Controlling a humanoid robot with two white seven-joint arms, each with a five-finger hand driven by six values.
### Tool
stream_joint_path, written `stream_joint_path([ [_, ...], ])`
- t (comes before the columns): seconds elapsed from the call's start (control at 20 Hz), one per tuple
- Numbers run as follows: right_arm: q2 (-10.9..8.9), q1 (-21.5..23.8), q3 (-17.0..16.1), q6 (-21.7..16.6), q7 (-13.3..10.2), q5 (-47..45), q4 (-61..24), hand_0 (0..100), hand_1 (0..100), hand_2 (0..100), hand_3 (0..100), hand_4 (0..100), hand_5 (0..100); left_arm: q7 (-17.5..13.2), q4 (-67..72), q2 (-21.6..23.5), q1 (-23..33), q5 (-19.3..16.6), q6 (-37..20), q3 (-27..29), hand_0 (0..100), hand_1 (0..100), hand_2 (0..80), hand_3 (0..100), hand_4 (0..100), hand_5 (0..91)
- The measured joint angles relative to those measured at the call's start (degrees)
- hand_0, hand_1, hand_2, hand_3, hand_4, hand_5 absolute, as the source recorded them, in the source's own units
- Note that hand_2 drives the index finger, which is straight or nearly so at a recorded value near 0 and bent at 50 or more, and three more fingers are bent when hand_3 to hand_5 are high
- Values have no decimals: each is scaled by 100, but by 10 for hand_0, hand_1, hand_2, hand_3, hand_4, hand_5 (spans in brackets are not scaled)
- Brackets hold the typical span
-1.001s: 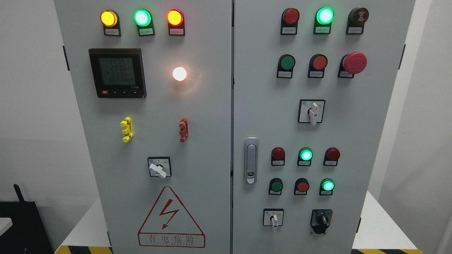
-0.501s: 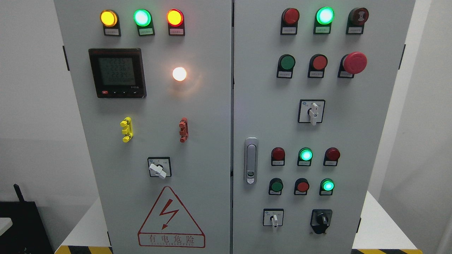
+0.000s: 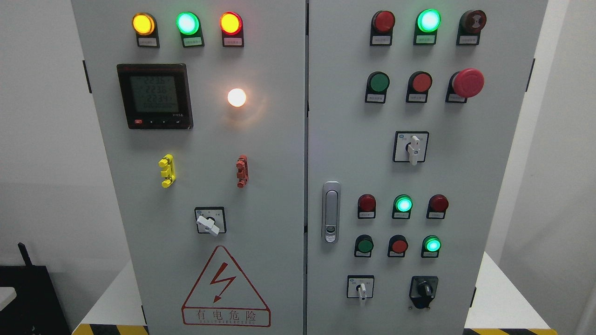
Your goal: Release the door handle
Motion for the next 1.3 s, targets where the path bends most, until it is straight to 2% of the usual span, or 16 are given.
stream_joint_path([
  [0.3,259,-233,18,84,-328,1184,216,427,285,0,670,575,604,0,0,0,0,1,0,0,120,389,0,0,0,0],
  [0.5,379,-431,18,476,-426,1881,303,420,304,0,669,570,602,0,0,0,0,1,0,0,120,389,0,0,0,0],
  [0.7,482,-599,8,951,-471,2541,357,417,327,0,677,566,608,0,0,0,0,1,0,0,120,389,0,0,0,0],
  [0.85,538,-668,-4,1152,-479,2943,374,418,348,0,697,584,630,0,0,0,0,1,0,0,120,389,0,0,0,0],
  [1.05,593,-716,-26,1289,-494,3380,367,413,355,0,716,600,647,0,0,0,0,2,0,0,120,389,0,0,0,0],
  [1.3,663,-842,-89,1434,-370,3823,354,413,368,0,815,691,751,0,0,0,0,0,0,1,120,389,0,0,0,0],
])
